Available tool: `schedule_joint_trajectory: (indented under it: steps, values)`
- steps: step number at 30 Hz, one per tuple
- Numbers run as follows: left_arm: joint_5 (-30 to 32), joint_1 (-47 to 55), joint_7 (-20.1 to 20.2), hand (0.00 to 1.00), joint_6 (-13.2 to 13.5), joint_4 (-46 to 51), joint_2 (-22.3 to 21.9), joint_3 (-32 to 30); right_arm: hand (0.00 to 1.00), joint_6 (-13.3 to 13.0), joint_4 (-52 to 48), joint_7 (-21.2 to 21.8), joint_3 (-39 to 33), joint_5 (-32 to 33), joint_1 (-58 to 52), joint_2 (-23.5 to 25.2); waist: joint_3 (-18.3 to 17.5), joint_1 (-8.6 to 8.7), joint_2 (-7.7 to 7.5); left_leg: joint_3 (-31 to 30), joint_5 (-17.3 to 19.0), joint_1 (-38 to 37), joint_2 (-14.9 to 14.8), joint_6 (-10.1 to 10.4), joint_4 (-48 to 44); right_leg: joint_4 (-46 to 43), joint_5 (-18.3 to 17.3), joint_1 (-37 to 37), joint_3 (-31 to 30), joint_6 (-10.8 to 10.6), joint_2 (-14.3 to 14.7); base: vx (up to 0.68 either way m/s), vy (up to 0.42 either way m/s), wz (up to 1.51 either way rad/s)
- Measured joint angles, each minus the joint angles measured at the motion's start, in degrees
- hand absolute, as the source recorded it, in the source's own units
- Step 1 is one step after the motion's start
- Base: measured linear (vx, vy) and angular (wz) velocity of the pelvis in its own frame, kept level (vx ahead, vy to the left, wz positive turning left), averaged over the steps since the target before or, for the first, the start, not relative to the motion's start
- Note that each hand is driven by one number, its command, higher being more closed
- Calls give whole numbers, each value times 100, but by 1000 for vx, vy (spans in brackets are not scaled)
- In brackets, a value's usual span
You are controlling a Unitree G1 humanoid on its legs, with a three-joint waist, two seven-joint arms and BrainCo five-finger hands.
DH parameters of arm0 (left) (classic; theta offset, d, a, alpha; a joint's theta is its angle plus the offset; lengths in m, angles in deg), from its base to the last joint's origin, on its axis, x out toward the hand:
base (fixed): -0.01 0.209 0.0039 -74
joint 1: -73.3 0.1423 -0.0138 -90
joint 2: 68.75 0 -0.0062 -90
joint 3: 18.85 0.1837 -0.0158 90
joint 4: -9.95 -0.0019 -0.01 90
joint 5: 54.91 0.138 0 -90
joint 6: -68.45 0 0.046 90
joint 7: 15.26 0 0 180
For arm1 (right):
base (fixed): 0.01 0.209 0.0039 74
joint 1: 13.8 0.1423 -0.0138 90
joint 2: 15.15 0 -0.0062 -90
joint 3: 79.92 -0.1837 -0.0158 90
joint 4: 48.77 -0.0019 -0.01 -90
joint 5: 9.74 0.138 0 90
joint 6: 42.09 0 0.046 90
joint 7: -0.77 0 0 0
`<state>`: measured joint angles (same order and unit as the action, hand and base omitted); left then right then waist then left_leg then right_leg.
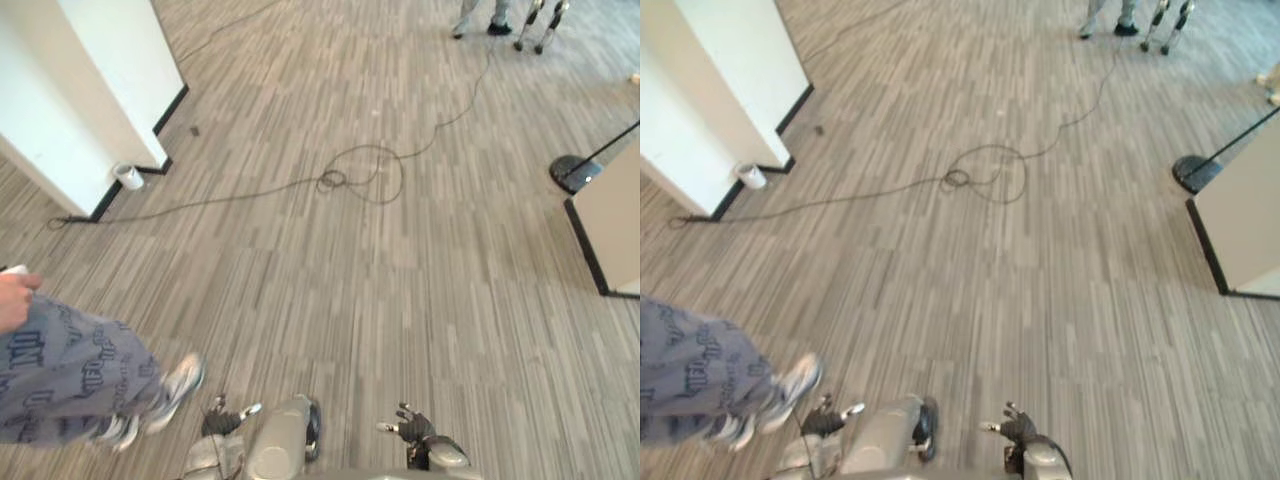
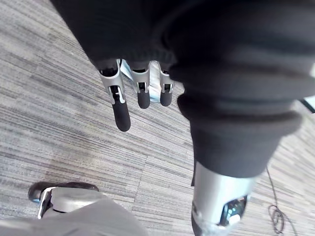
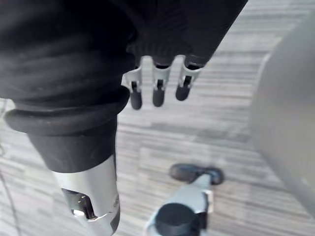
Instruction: Organize washtable
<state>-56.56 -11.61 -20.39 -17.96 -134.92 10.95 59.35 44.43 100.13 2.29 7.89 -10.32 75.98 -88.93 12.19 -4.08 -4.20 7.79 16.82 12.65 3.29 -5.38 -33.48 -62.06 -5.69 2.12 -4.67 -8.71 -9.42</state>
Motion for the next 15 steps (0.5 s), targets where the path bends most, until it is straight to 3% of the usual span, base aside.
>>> schedule_joint_trajectory:
  steps: [2, 3, 5, 6, 8, 9, 10, 11, 12, 13, 14, 15]
  values:
    - [4, 43, 0, 0, -81, -33, -51, 65, 0, -60, -236, -2, -3, 0, -63, -73, 55, 39, 200, -95, 177, -1179, 53, -57, 694, -687, -395, -730, 797, 538, -103, 785, 136, 14]
    - [5, 10, 11, 0, -71, -20, -84, 106, 0, -122, -539, -3, -37, 4, -161, -89, 9, 178, 249, -329, 195, -1739, 13, -74, 1278, -309, -716, -1321, 1437, 665, -54, 627, 75, 44]
    - [6, -68, 17, 0, -66, -51, -105, 294, 0, -178, -659, 1, -38, 3, -135, -145, 30, 332, 246, -560, 216, -2228, -49, -53, 1670, 492, -950, -1841, 1928, 746, -57, 684, -37, 73]
    - [12, -184, 57, 0, -83, -181, -219, 490, 0, -186, -646, -4, -89, 3, -121, -274, 40, 376, 288, -649, 230, -2702, -174, -25, 2054, 1852, -888, -2183, 2287, 744, -12, 868, -92, 69]
    - [65, -202, 120, 0, -74, -182, -289, 580, 0, -157, -585, -19, -165, 4, -140, -343, 62, 429, 334, -677, 308, -3118, -327, 117, 2351, 3447, -443, -2331, 2549, 700, 144, 759, -113, 63]
    - [135, -155, 129, 0, -63, -187, -269, 692, 0, -108, -539, -7, -227, 49, -129, -346, 56, 435, 276, -761, 446, -3475, -383, 369, 2429, 4535, 12, -2481, 2536, 783, 287, 631, -119, 43]
    - [120, -143, 124, 0, -62, -187, -270, 674, 0, -108, -539, -6, -226, 49, -129, -338, 48, 437, 264, -765, 484, -3547, -398, 438, 2414, 4624, 46, -2509, 2520, 823, 317, 823, -204, 34]
    - [143, -114, 127, 0, -68, -204, -269, 664, 0, -101, -526, -6, -234, 67, -108, -299, 7, 497, 232, -842, 590, -3723, -444, 625, 2182, 4515, 492, -2600, 2307, 1235, 433, 882, -269, 34]
    - [209, -106, 132, 0, -71, -201, -380, 652, 0, -91, -600, 11, -236, 6, -76, -333, -83, 554, 389, -943, 495, -3626, -658, 784, 1478, 3897, 784, -2644, 2347, 1457, 527, 1048, -315, 34]
    - [221, -99, 133, 0, -68, -202, -399, 644, 0, -90, -614, 9, -234, -1, -82, -350, -86, 554, 445, -944, 435, -3561, -714, 873, 1222, 3800, 813, -2625, 2374, 1502, 548, 1038, -314, 12]
    - [229, -102, 136, 0, -67, -197, -516, 462, 0, -71, -661, 4, -233, -3, -60, -458, -68, 538, 702, -950, -100, -3093, -956, 1023, -66, 3511, 541, -2490, 2474, 1583, 727, 832, -217, -26]
    - [227, -90, 136, 0, -80, -184, -703, 209, 0, -23, -777, -10, -193, -2, -61, -530, -59, 492, 917, -956, -1404, -2407, -1154, 1129, -1503, 3520, 204, -2209, 2431, 1657, 998, 825, -201, -38]
